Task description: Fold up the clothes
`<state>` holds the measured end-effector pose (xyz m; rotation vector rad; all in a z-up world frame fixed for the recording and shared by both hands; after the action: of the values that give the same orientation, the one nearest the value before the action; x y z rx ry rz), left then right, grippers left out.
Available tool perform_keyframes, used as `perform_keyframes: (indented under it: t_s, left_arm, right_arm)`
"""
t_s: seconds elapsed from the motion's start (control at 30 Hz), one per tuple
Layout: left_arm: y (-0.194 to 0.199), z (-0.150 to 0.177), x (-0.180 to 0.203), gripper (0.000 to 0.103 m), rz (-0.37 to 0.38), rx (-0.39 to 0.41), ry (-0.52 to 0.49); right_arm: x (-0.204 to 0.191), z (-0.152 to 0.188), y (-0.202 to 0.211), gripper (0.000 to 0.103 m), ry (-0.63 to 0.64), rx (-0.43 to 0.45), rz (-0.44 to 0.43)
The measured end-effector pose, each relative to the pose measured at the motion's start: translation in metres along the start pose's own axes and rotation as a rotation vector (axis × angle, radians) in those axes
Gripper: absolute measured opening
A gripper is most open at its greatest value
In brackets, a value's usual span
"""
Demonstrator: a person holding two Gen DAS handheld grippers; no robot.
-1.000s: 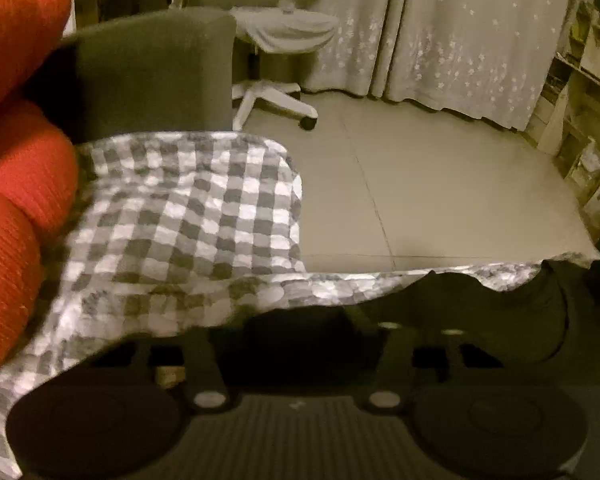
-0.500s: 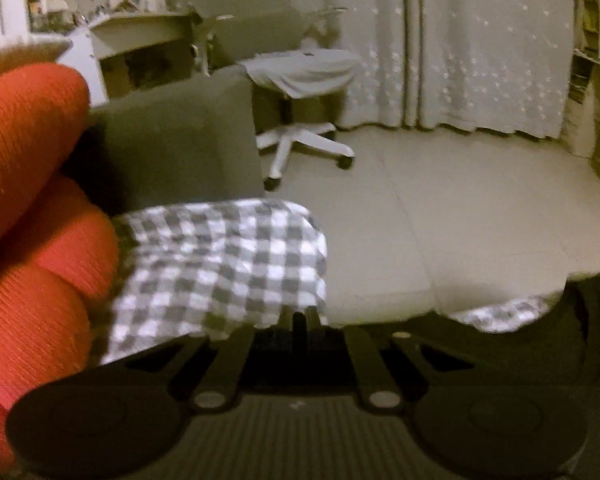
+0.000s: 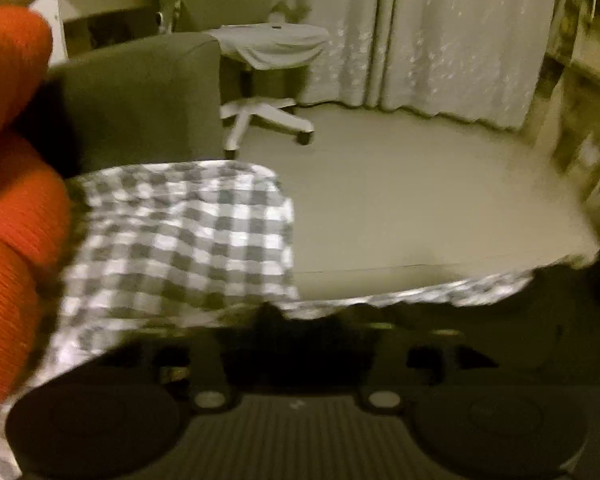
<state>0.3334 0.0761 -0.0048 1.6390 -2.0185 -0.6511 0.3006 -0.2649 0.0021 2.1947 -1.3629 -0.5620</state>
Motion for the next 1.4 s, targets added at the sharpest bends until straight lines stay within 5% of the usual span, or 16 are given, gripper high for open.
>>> perform_keyframes:
  t_s: [0.03, 0.07, 0.13, 0.17, 0.67, 0.9, 1.03, 1.1, 1.17, 1.23, 1.4]
  left_arm:
    - [0.001, 0.001, 0.001, 0.057, 0.017, 0.01, 0.01]
    - [-0.002, 0.004, 0.004, 0.043, 0.014, 0.007, -0.004]
    - [-0.006, 0.012, 0.013, 0.011, -0.042, -0.002, -0.096]
    - [-0.004, 0.015, 0.02, 0.008, -0.053, 0.019, -0.143]
    - [0.015, -0.028, 0.027, 0.004, -0.219, 0.166, -0.155]
    - [-0.013, -0.015, 0.031, 0.004, -0.277, 0.116, -0.238]
    - [-0.029, -0.003, 0.031, 0.007, -0.288, 0.069, -0.27]
    - [-0.022, -0.001, 0.022, 0.011, -0.257, 0.067, -0.22]
    - [0.002, -0.01, 0.006, 0.017, -0.209, 0.116, -0.117]
    - [0.031, -0.02, -0.017, 0.022, -0.221, 0.169, -0.009]
    - [0.088, -0.008, -0.056, 0.023, -0.252, 0.168, 0.164]
  right_arm:
    - [-0.001, 0.001, -0.002, 0.057, 0.013, -0.015, 0.013]
    - [-0.003, 0.003, -0.005, 0.035, 0.035, -0.018, 0.04]
    - [-0.009, 0.005, -0.007, 0.013, 0.069, -0.016, 0.079]
    - [-0.012, 0.004, -0.005, 0.005, 0.083, -0.006, 0.089]
    - [-0.022, -0.027, 0.011, 0.003, 0.25, 0.181, 0.351]
    - [-0.02, -0.036, 0.001, 0.003, 0.289, 0.186, 0.426]
    - [-0.018, -0.011, -0.048, 0.005, 0.264, 0.009, 0.431]
    - [-0.015, -0.004, -0.045, 0.007, 0.212, 0.002, 0.411]
    - [-0.012, 0.003, -0.041, 0.034, 0.157, -0.002, 0.391]
    - [0.002, -0.005, -0.008, 0.065, 0.04, 0.086, 0.371]
    - [0.048, 0.007, 0.061, 0.067, -0.193, 0.111, 0.369]
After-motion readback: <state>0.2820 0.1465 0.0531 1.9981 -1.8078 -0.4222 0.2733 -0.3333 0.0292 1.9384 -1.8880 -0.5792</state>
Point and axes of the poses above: each gripper's, at about its wrist camera, not at the fingertips, and y roughly against the way its jaws point, x to its right, z to its underside, the point moved 5 cm from there along -y, roughly the way its jaws point, and after that the axes turned 6 degrees about x, right-handed, at the moved point
